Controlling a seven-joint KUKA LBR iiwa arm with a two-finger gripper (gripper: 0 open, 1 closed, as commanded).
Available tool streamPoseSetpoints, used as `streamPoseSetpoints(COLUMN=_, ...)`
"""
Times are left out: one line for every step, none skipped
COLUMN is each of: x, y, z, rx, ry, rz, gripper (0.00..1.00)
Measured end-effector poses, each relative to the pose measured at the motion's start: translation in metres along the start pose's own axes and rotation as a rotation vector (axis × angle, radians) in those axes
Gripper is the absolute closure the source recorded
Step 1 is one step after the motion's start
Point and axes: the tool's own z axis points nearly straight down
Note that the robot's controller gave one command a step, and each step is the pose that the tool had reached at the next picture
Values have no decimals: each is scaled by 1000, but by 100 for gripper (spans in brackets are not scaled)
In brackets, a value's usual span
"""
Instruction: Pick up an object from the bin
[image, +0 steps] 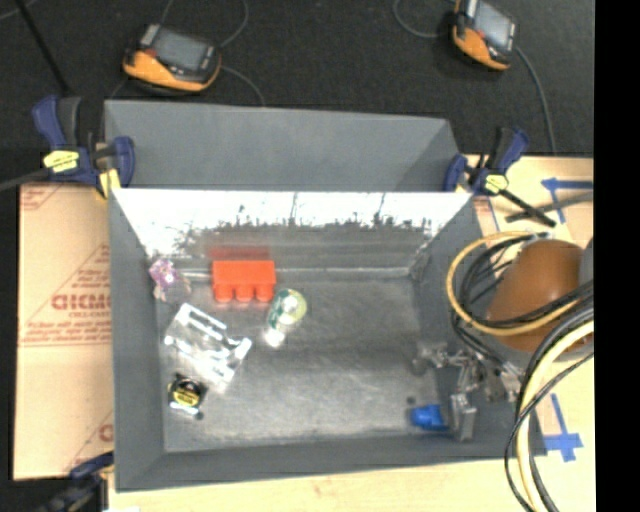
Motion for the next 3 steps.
streamPoseSetpoints(x=-3, y=-1, z=-3, rx=5, ry=-8, rz=-6, gripper=100)
streamPoseSetpoints(x=-3, y=0, z=-3, rx=4, ry=-7, rz=-8, gripper=0)
streamPoseSetpoints(x=6, y=0, z=-5, rx=7, ry=-21, rz=-60, gripper=0)
